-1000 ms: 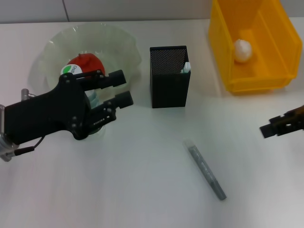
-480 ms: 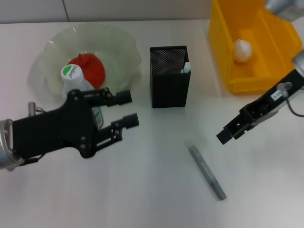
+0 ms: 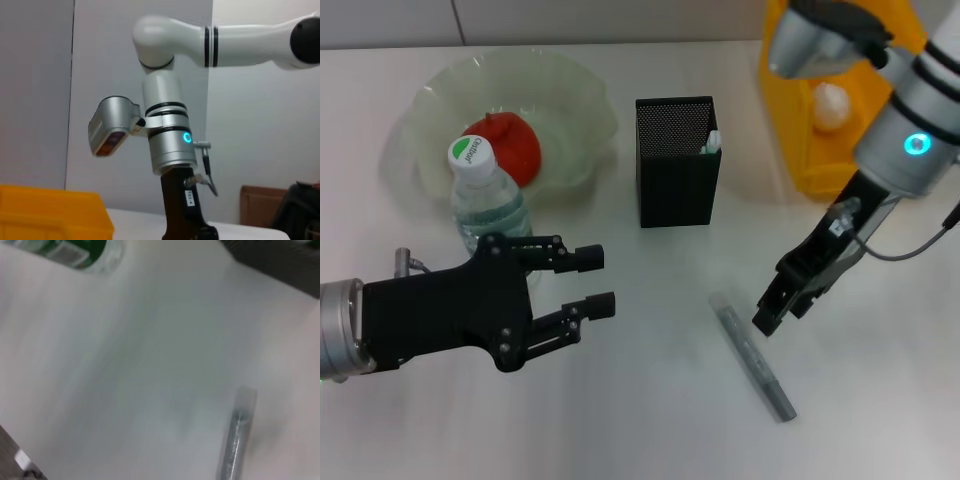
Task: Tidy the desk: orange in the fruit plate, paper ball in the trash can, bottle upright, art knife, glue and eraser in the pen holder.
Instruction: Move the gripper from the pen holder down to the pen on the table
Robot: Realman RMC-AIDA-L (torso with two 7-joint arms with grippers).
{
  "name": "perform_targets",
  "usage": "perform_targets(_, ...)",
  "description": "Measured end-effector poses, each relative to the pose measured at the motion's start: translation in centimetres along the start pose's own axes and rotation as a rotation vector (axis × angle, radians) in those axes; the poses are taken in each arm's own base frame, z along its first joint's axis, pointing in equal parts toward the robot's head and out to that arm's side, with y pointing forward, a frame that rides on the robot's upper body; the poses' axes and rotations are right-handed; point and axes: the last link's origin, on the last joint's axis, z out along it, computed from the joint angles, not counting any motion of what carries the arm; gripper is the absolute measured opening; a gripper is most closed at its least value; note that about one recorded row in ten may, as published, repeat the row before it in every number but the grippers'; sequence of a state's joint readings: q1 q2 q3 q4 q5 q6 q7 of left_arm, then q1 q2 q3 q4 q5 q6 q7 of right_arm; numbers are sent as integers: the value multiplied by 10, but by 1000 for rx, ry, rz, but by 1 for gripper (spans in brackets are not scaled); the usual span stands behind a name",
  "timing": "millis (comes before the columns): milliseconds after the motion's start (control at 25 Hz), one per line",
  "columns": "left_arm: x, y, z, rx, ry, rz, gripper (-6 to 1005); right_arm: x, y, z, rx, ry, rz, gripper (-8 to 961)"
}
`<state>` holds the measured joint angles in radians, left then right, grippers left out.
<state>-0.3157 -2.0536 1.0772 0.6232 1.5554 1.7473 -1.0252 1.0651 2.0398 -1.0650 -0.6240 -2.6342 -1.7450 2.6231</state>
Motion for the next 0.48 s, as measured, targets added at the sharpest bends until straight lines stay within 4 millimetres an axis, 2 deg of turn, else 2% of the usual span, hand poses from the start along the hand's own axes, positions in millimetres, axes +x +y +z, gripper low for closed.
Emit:
perform_targets(360, -9, 6, 3, -24, -28, -40, 432, -5, 16, 19, 18, 72, -14, 562)
perform_targets(480, -13, 8, 4, -46, -61, -46, 520, -8, 16, 22, 24, 69, 0, 559)
